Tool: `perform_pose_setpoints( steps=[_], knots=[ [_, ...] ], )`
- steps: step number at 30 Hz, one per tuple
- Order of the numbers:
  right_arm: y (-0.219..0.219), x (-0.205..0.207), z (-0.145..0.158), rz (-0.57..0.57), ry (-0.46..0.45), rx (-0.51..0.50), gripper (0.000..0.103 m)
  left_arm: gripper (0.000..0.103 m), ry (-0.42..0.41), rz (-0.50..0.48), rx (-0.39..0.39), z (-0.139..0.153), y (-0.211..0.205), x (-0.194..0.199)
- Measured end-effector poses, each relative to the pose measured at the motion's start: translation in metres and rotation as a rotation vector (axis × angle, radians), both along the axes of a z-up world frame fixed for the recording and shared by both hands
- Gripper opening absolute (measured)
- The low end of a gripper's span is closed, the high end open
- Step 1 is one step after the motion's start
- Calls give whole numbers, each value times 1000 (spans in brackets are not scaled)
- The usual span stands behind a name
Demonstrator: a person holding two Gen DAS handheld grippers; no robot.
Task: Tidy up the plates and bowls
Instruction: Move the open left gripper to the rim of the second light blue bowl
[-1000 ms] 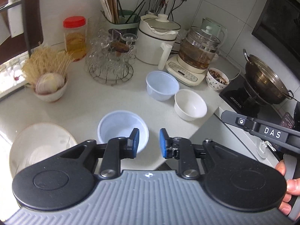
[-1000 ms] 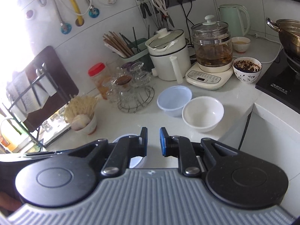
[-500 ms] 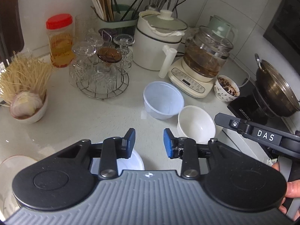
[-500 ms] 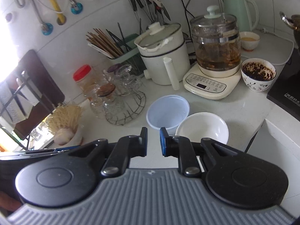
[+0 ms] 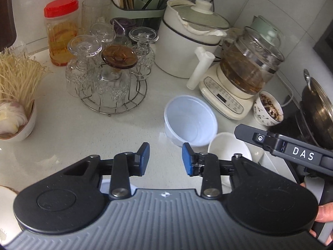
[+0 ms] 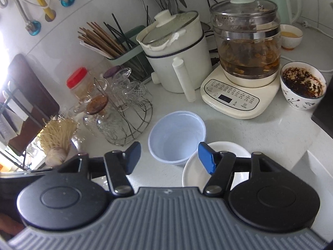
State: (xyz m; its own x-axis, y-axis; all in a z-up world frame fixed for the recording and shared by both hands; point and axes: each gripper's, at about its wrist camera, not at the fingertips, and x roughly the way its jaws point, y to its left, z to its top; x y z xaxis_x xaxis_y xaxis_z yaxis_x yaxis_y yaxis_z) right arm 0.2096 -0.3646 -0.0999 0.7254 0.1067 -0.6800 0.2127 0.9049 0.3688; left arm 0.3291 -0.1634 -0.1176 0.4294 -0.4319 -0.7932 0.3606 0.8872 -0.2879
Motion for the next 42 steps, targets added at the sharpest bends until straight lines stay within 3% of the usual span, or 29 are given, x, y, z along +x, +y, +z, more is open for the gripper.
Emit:
perform_pose_setpoints(
  steps=[12, 22, 32, 38, 42],
  knots=[
    [-27, 55, -11, 59, 32, 36, 64, 46, 43, 35, 38, -17, -22, 37],
    [-42, 93, -37, 91, 117, 7, 63, 46, 125, 42, 12, -36, -27, 68],
    [-46, 109, -56, 98, 199, -4, 61, 46, 218, -18, -34, -62, -51, 87],
    [-48, 119, -64, 98, 234, -1, 60, 46, 226, -24, -2, -73, -64, 96],
    [-50, 121, -72, 98, 259, 10, 53, 45, 219, 7, 15, -76, -61, 103]
  ],
)
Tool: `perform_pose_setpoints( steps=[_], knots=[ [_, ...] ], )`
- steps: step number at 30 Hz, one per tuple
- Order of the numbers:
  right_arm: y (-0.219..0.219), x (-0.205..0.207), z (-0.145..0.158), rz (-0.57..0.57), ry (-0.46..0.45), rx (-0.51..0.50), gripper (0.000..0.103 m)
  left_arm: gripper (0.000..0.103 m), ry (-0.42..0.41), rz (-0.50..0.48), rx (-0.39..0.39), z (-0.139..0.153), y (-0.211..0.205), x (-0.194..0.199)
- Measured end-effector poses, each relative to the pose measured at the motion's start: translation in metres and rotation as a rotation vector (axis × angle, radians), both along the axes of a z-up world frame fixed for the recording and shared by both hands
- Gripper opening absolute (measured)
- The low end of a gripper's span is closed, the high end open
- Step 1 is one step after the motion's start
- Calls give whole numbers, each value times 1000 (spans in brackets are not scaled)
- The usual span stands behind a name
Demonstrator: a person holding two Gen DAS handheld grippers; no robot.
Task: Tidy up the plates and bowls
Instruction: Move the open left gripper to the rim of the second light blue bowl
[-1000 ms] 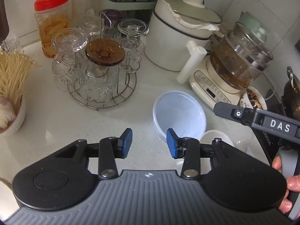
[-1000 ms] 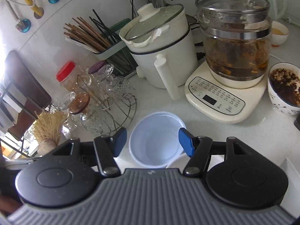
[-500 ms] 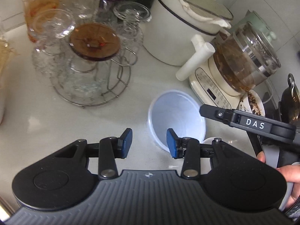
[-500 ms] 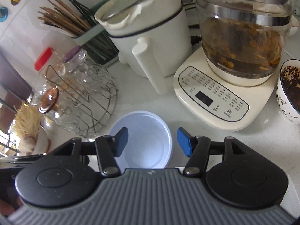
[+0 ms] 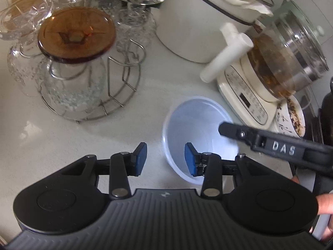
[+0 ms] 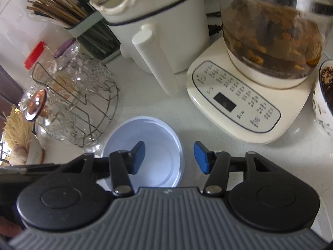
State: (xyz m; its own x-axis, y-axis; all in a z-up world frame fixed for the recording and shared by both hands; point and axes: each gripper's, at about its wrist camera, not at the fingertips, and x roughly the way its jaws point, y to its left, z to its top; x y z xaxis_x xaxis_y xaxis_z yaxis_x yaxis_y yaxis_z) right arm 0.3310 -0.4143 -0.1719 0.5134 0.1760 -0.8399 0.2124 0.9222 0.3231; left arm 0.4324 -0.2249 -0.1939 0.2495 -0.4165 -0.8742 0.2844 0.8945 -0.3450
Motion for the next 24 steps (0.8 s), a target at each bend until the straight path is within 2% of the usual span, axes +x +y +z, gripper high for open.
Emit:
perform_pose_setpoints(
  steps=[3, 5, 8, 10, 12, 14, 16, 18, 24],
  knots=[
    [-3, -2, -6, -31, 29, 20, 43, 44, -3, 11, -2, -2, 1, 5],
    [-5, -3, -9, -41, 38, 26, 43, 44, -8, 13, -2, -3, 0, 5],
    [-4, -1, -9, -38, 32, -9, 42, 36, -10, 13, 8, -7, -3, 5],
    [-6, 1, -11, -37, 36, 4, 42, 29, -3, 17, 12, -10, -4, 6],
    [-7, 2, -12, -32, 46, 11, 36, 25, -4, 22, 8, -10, -4, 5],
    [-7, 3, -14, -33, 56, 27, 34, 22, -10, 22, 6, -11, -3, 4],
    [-7, 4, -16, -31, 61, 37, 31, 13, -14, 26, -10, -11, -3, 3],
    [-4, 6, -17, -21, 70, 25, 18, 9, -22, 25, -12, -11, -2, 1],
    [-1, 6, -15, -2, 61, 9, 11, 8, -43, 16, -17, -5, -1, -2]
  ],
)
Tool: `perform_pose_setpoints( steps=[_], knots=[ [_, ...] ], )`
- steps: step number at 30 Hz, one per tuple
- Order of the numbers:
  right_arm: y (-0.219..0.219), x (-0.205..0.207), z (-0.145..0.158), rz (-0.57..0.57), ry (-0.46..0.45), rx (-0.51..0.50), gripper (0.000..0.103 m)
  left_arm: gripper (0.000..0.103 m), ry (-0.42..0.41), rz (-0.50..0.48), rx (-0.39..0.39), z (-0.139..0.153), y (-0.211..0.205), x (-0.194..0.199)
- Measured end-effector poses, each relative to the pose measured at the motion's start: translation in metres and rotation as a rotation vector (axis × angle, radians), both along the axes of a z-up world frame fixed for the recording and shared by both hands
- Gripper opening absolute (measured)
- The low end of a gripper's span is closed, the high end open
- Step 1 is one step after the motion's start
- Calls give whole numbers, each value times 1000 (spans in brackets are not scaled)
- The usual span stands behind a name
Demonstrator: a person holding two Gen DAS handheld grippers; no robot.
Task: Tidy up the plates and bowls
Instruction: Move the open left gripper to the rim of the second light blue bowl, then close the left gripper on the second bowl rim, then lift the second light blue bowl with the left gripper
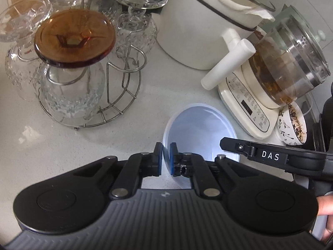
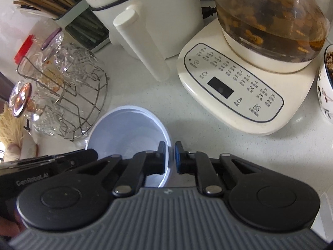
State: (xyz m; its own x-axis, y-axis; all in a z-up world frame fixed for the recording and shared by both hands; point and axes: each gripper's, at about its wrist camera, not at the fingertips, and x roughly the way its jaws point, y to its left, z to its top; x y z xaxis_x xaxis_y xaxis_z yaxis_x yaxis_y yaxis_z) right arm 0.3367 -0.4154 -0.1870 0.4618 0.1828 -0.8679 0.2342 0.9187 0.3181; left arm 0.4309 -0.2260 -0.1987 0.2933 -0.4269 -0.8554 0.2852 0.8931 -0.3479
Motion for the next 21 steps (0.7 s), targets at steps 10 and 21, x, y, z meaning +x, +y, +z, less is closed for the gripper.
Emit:
perform_pose_setpoints(
  steps=[10, 21],
  knots=[
    [3, -2, 19, 6, -61, 17, 11, 8, -59, 17, -18, 29, 9, -4],
    [5, -15, 71, 5, -156, 61, 11, 8, -121, 79, -102, 71, 32, -27]
  ],
)
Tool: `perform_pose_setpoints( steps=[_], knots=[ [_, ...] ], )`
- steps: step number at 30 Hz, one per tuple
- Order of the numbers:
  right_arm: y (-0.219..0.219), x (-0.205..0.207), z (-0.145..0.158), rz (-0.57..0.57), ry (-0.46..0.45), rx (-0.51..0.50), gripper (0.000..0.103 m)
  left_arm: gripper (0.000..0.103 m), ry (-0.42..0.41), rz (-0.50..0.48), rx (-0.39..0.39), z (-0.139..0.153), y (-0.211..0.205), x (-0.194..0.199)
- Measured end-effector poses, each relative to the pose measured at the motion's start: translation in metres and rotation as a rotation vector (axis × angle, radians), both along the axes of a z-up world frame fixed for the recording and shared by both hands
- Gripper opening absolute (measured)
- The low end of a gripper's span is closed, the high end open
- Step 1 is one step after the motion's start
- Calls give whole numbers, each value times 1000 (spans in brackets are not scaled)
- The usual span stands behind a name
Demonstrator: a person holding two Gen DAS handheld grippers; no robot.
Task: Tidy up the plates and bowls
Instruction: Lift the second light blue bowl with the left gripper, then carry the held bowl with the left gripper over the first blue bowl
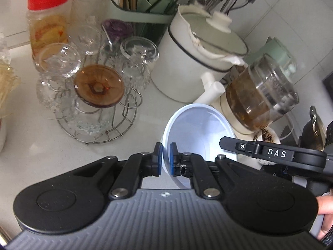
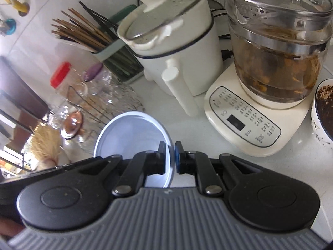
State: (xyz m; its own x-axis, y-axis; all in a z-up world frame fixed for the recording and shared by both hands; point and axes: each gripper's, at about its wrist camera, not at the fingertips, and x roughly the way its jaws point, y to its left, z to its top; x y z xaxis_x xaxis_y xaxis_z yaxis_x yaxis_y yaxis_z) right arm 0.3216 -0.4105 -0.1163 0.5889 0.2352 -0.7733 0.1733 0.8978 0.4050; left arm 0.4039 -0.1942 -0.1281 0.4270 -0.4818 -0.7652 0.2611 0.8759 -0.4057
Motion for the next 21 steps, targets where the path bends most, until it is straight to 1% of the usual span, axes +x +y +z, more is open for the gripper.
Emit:
perform_pose_setpoints(
  steps=[3, 7, 11, 14, 18, 21],
  knots=[
    [5, -6, 9, -7, -12, 27, 11, 8, -5, 29, -2, 9, 8, -9],
    [17, -16, 22, 9, -43, 15, 11, 8, -24, 63, -22, 23, 23, -23],
    [26, -23, 30, 13, -45, 45, 11, 8, -38, 81, -42, 38, 40, -31],
    [39, -30, 39, 29, -64, 41, 11, 8, -65, 88, -48, 51, 56, -40],
    [58, -40, 49, 43, -87, 36, 11, 8, -77, 103, -57, 59, 76, -49],
    [72, -46, 50, 49, -93, 39, 11, 8, -82, 108, -46, 61, 89, -59]
  ],
)
